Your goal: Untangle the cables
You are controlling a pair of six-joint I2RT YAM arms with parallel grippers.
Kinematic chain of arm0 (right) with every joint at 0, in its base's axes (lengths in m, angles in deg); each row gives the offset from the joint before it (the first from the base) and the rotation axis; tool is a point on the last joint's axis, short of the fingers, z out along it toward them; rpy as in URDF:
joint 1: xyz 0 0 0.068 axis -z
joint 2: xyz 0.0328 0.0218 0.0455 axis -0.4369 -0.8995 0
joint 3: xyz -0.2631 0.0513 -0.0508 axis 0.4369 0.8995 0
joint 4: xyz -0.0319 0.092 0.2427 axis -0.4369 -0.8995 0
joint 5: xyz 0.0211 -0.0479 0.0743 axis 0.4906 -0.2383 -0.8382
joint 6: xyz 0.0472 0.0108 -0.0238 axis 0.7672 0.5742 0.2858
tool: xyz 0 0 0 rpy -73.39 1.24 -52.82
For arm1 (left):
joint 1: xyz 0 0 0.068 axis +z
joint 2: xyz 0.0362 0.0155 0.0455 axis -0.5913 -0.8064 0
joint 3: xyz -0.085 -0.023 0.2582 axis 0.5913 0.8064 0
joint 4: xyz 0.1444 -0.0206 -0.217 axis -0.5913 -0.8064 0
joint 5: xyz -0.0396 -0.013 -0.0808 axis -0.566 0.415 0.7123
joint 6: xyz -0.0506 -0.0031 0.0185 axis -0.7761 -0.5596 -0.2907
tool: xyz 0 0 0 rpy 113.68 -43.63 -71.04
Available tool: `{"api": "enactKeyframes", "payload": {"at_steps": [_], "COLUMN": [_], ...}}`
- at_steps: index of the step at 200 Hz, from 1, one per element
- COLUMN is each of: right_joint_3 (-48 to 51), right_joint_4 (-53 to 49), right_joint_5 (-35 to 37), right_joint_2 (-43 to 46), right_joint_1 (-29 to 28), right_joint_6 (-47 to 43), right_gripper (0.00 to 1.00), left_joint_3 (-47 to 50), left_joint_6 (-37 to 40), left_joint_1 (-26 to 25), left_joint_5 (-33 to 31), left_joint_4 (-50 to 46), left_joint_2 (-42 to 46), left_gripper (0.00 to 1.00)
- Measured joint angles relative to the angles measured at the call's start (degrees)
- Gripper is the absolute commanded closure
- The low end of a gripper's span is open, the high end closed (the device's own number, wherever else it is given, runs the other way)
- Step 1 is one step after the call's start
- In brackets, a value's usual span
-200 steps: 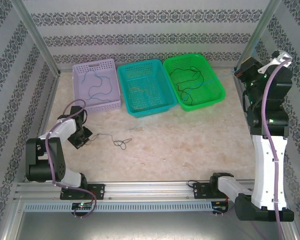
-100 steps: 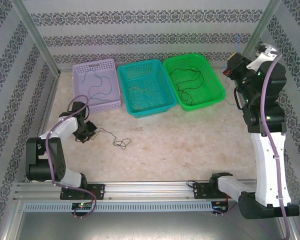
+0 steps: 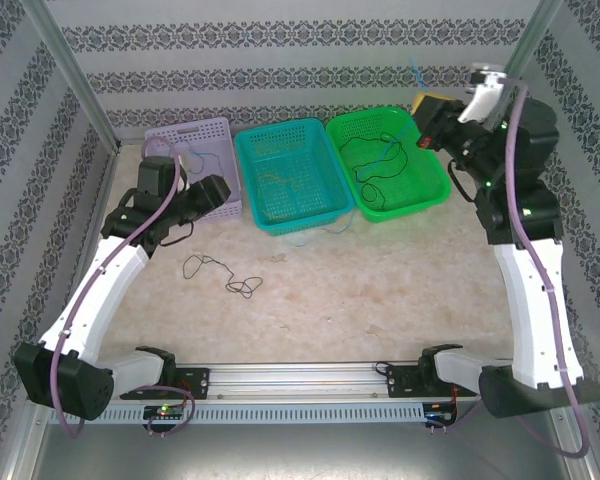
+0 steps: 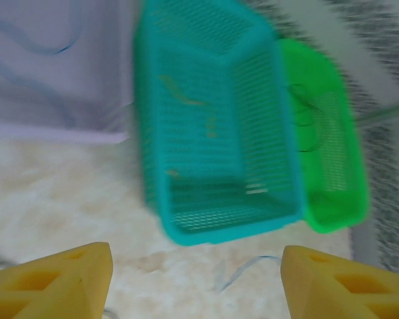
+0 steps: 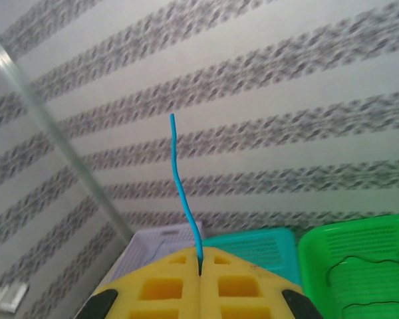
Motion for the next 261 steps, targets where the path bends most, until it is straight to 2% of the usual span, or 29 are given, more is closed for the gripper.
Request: {"api": "enactKeyframes", "payload": {"at_steps": [51, 82, 109, 149, 173, 230, 261], "right_joint_3": [0.00, -0.26, -1.18, -1.18, -1.18, -1.57, -1.92], "right_joint_4": [-0.85, -1.81, -2.64, -3.04, -3.04, -2.78, -2.05], "right_joint_5": [-5.01, -6.01, -6.97, -8.70, -9.51, -11.15, -11.30], "right_joint_2": [-6.95, -9.86, -11.67, -12.09, -12.09, -12.74, -13.22], "right_joint_1": [-8.63, -12.96, -15.37, -16.81, -17.20, -17.68, -17.66], "right_joint_6": [-1.86, -1.36, -0.74, 1.07, 2.21, 4.92, 5.81], "right_gripper": [1.00, 1.00, 1.00, 1.00, 1.00, 1.00, 1.00], "left_joint_3": [-4.46, -9.05, -11.58, -14.51, -15.04, -15.43, -16.13], "left_joint_6": [8.02, 14.88, 20.26, 26.23, 28.22, 29.44, 28.72], "left_joint_1": [-13.38, -19.67, -22.64, -23.78, -24.09, -24.48, -24.52], "left_joint_5": [6.21, 7.06, 7.08, 6.38, 6.19, 5.73, 4.61], "left_joint_4": [16.00, 19.63, 20.24, 20.15, 20.13, 20.09, 19.54], "left_joint_2": [-1.18, -5.01, -8.15, -12.02, -13.03, -13.86, -13.92], "left_gripper": [0.33, 0.32, 0.33, 0.35, 0.44, 1.00, 1.00]}}
